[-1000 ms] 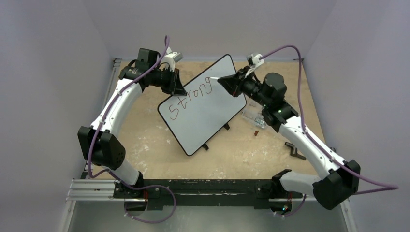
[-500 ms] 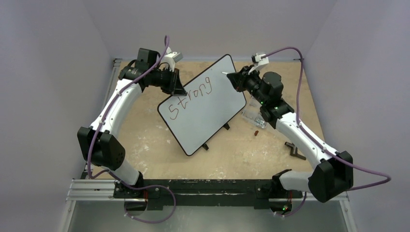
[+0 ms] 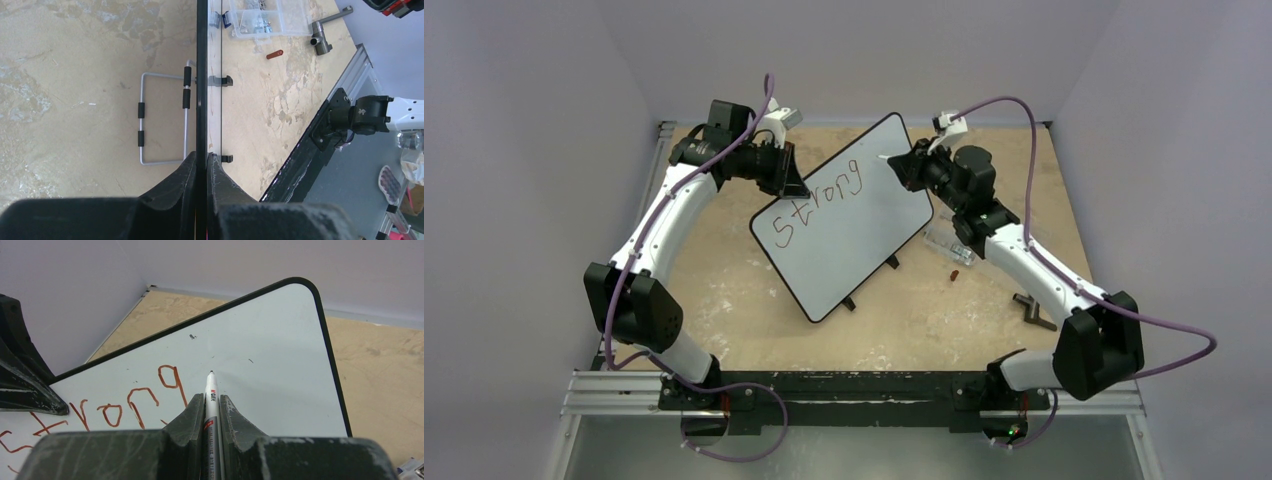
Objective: Write a sentence on the whiteboard
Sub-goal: Write a sentence at the center of the board.
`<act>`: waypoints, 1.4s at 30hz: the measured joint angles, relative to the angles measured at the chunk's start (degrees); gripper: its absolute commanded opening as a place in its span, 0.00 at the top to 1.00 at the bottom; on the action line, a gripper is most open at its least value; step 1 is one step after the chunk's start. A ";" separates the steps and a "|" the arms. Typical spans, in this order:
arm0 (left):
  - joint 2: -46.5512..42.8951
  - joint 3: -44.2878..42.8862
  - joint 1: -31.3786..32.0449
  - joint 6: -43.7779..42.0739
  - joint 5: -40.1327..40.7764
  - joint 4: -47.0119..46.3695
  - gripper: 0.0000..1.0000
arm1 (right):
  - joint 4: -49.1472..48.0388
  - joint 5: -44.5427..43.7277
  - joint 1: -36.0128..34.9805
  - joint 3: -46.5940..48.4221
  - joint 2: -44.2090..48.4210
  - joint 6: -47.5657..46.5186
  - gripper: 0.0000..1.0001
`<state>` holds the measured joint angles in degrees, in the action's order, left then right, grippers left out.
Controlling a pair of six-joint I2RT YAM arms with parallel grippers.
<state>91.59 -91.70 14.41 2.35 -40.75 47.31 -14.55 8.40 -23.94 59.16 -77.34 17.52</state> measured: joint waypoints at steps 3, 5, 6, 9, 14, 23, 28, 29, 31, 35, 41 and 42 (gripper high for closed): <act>0.00 0.02 0.00 0.00 0.02 0.00 1.00 | 0.09 -0.07 0.00 0.20 -1.05 0.00 1.00; 0.00 0.02 0.00 -0.02 0.02 0.00 1.00 | 0.17 -0.13 0.00 0.55 -1.73 0.02 1.00; 0.00 0.02 0.00 0.00 0.02 0.02 1.00 | 0.15 -0.17 0.00 0.81 -2.01 0.02 1.00; 0.00 0.02 0.00 -0.02 0.02 0.00 1.00 | 0.15 -0.24 0.00 1.33 -2.56 0.04 1.00; 0.00 0.02 0.00 0.00 0.02 0.00 1.00 | 0.28 -0.39 0.00 2.71 -3.56 0.04 1.00; 0.00 0.02 0.00 0.00 0.02 0.00 1.00 | 0.44 -1.42 0.09 4.61 -5.79 -0.02 1.00; 0.00 0.02 0.00 0.00 0.02 -0.02 1.00 | 0.87 -1.44 0.35 5.14 -6.80 -0.07 1.00; 0.00 0.02 0.00 -0.02 0.02 0.00 1.00 | 0.96 -1.42 0.37 5.25 -7.06 -0.11 1.00; 0.00 0.02 0.00 -0.02 0.02 -0.02 1.00 | 1.07 -1.36 0.39 5.57 -7.45 -0.24 1.00; 0.00 0.02 -0.02 0.00 0.09 0.00 1.00 | 1.20 -0.31 0.44 5.92 -7.78 -0.85 1.00; 0.00 0.02 0.00 0.00 0.07 -0.02 1.00 | 1.27 3.43 0.50 6.71 -7.80 -1.70 1.00; 0.00 0.02 0.00 0.00 0.07 -0.02 1.00 | 1.27 4.55 0.50 6.73 -7.82 -1.97 1.00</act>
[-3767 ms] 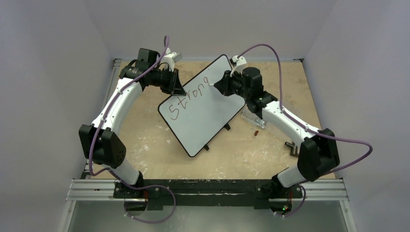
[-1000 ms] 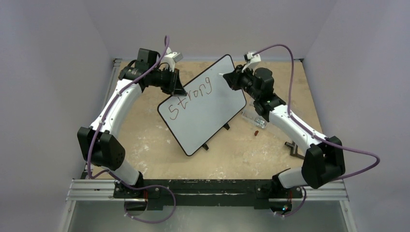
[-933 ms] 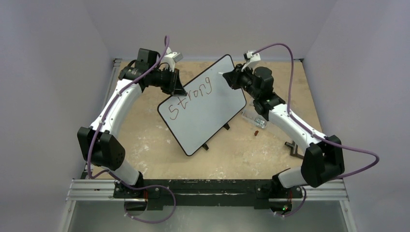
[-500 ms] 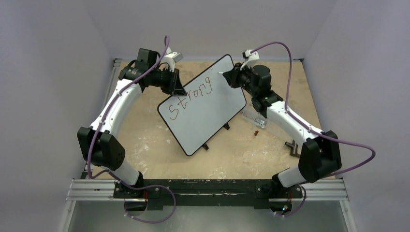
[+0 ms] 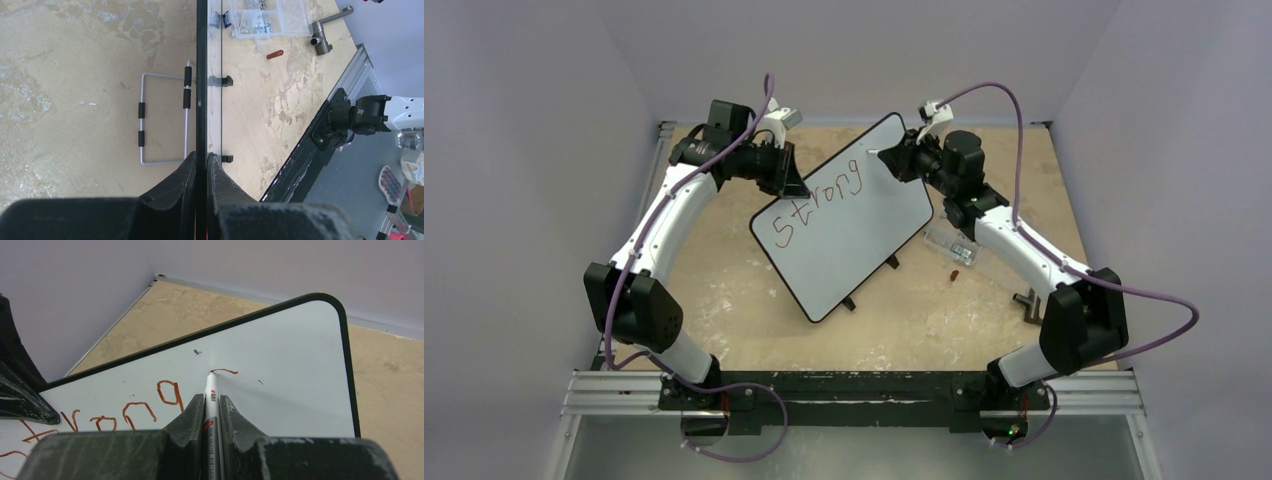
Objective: Write a sentence on the whiteboard
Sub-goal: Write a sentence at the center of the board.
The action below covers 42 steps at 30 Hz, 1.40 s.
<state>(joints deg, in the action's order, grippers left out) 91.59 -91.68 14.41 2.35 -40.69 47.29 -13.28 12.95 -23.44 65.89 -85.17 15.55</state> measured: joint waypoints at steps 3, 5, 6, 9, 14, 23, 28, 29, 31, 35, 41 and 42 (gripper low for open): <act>0.00 0.00 -0.02 0.00 0.02 0.00 1.00 | 0.00 1.16 0.00 0.04 -0.26 -0.42 1.00; 0.00 0.00 -0.02 0.02 0.20 0.02 1.00 | 0.00 1.84 0.00 0.22 -0.72 -0.76 1.00; 0.00 0.02 -0.02 0.07 0.26 0.02 1.00 | 0.00 2.12 0.00 0.24 -0.96 -0.92 1.00; 0.00 0.04 -0.02 0.20 0.44 0.04 1.00 | 0.04 3.13 0.15 0.26 -1.49 -1.29 1.00; 0.00 0.09 -0.04 0.50 0.48 0.04 1.00 | 0.44 3.32 0.15 0.24 -1.57 -1.51 1.00; 0.00 0.11 -0.02 0.68 0.52 0.04 1.00 | 2.95 1.22 0.15 0.20 -1.44 -1.70 1.00; 0.00 0.11 -0.04 1.03 0.52 0.04 1.00 | 3.76 -1.40 0.15 0.26 -1.44 -1.70 1.00; 0.00 0.11 -0.04 1.05 0.52 0.04 1.00 | 4.11 -1.77 0.15 0.44 -1.46 -1.70 1.00; 0.00 0.11 -0.02 1.03 0.52 0.02 1.00 | 4.94 -2.60 0.15 0.94 -1.46 -1.70 1.00; 0.00 0.11 -0.02 1.01 0.48 0.02 1.00 | 6.05 -3.37 0.15 2.64 -1.70 -1.68 1.00; 0.00 0.11 -0.02 1.01 0.48 -0.02 1.00 | 6.23 -3.41 0.15 5.42 -2.78 -1.68 1.00; 0.00 0.11 -0.02 1.01 0.48 -0.02 1.00 | 6.23 -3.41 0.15 5.77 -3.10 -1.68 1.00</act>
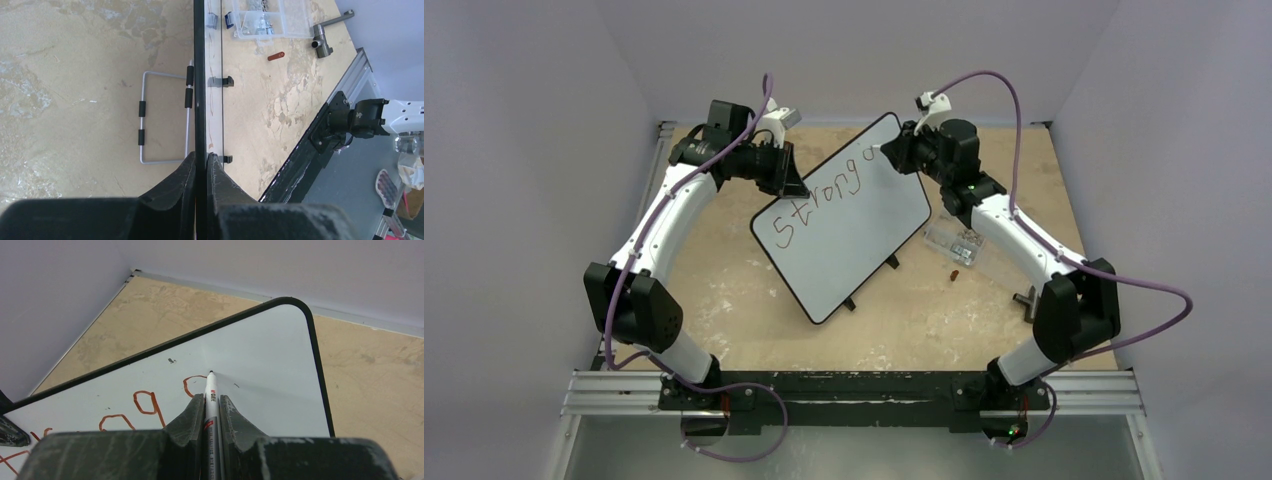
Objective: Write a sentence on the whiteboard
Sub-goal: Write a sentence at the center of the board.
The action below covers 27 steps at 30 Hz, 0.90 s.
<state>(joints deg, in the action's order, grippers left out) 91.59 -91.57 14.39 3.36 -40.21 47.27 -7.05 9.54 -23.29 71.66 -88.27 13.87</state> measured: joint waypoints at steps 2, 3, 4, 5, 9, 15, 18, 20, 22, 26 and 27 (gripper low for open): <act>0.00 0.00 0.00 0.02 0.00 0.00 1.00 | 0.04 0.07 0.00 0.44 -0.52 0.02 1.00; 0.00 0.00 0.00 0.02 0.02 0.02 1.00 | 0.02 0.04 0.00 0.46 -0.66 0.02 1.00; 0.00 0.00 0.00 0.04 0.02 0.02 1.00 | 0.20 0.04 0.00 0.46 -0.70 0.02 1.00; 0.00 0.00 0.00 0.02 0.02 0.02 1.00 | 0.22 0.04 0.00 0.46 -0.70 0.02 1.00; 0.00 0.00 0.00 0.04 0.02 0.02 1.00 | 0.20 0.04 0.00 0.44 -0.70 0.04 1.00; 0.00 0.00 0.00 0.07 0.07 0.02 1.00 | -0.31 0.07 0.00 -0.72 -0.55 0.17 1.00; 0.00 0.00 0.00 0.15 0.13 0.07 1.00 | -0.28 0.04 0.00 -1.81 -0.37 0.22 1.00; 0.00 0.00 -0.02 0.31 0.17 0.07 1.00 | -0.28 0.07 0.00 -2.38 -0.17 0.24 1.00; 0.00 0.00 -0.02 0.33 0.17 0.07 1.00 | -0.26 0.04 0.02 -2.93 0.17 0.24 1.00; -0.04 0.09 0.00 0.33 0.17 0.02 1.00 | -0.26 0.00 0.07 -3.63 0.70 0.24 1.00; -0.09 0.09 0.00 0.31 0.17 0.04 1.00 | -0.26 -0.04 0.07 -3.78 0.83 0.26 1.00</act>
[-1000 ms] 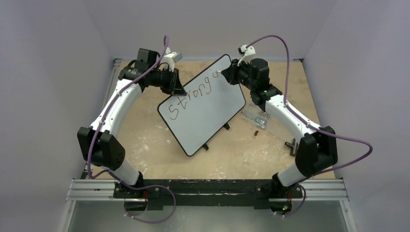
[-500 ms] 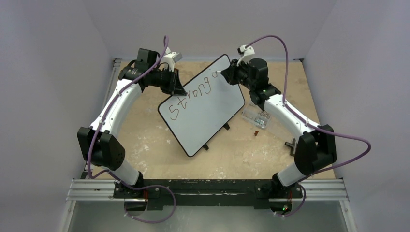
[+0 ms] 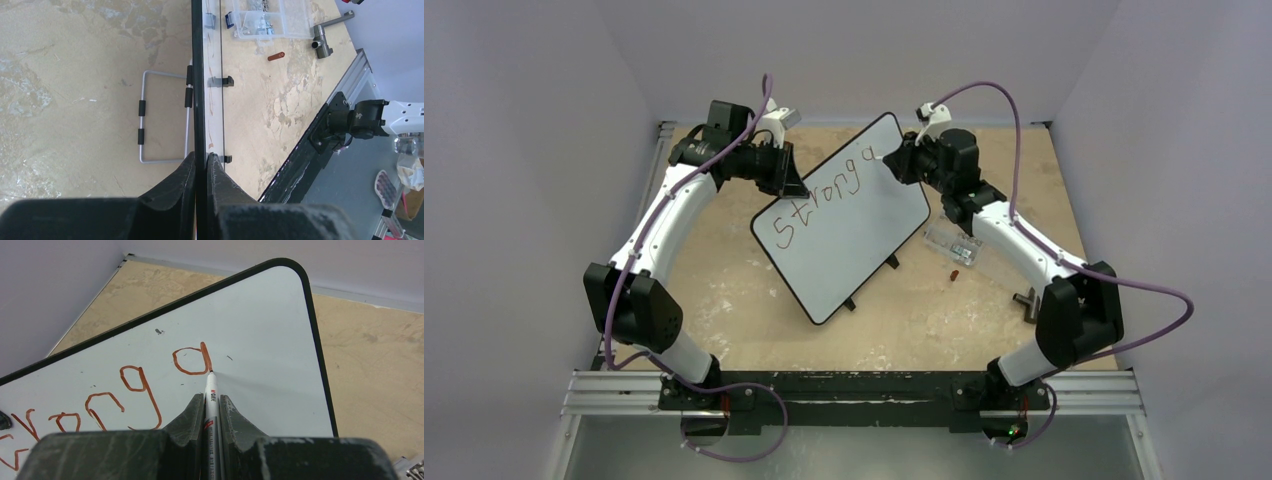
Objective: Write a sentence on the whiteboard
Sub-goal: Write a sentence at the center of the board.
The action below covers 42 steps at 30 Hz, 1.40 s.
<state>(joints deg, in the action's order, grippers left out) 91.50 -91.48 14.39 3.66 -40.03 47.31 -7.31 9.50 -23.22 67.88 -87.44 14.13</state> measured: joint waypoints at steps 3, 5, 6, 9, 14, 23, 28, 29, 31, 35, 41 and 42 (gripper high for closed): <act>-0.11 0.02 0.00 0.00 -0.02 -0.02 1.00 | 0.04 -0.24 -0.02 -0.26 0.33 -0.02 1.00; -0.13 0.02 0.00 -0.02 -0.02 -0.02 1.00 | 0.13 -0.83 -0.02 -0.44 0.57 -0.04 1.00; -0.15 0.02 0.00 -0.02 -0.02 -0.02 1.00 | 0.15 -1.03 -0.02 -0.44 0.59 -0.04 1.00; -0.15 0.02 0.00 -0.02 -0.02 -0.02 1.00 | 0.39 -1.49 -0.02 -0.46 0.61 -0.07 1.00; -0.24 0.13 0.00 -0.04 -0.04 -0.04 1.00 | 0.74 -2.80 -0.02 -0.52 0.85 -0.11 1.00; -0.37 0.22 0.66 -0.50 -0.09 -0.46 1.00 | 1.01 -4.07 -0.02 -2.84 5.66 0.07 1.00; -0.46 0.22 0.94 -0.50 0.04 -0.52 1.00 | -0.31 -4.35 -0.02 -4.94 9.70 0.17 1.00; -0.48 0.22 1.01 -0.50 0.11 -0.55 1.00 | -0.81 -4.52 -0.02 -5.18 10.34 0.20 1.00; -0.52 0.22 1.11 -0.92 0.28 -0.52 1.00 | -1.60 -5.09 -0.02 -5.33 11.02 0.20 1.00; -0.70 0.22 1.40 -1.40 0.50 -0.52 1.00 | -2.80 -5.79 -0.02 -5.33 10.88 0.42 1.00; -0.94 0.22 1.68 -1.42 0.79 -0.52 1.00 | -3.82 -5.95 -0.02 -5.33 10.03 0.81 1.00; -0.94 0.22 1.70 -1.42 0.83 -0.50 1.00 | -3.93 -5.95 -0.02 -5.31 9.75 0.85 1.00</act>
<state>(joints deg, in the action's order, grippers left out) 90.56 -91.26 16.10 2.24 -39.20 46.81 -11.25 3.55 -23.24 62.57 -77.69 14.98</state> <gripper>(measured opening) 0.069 0.090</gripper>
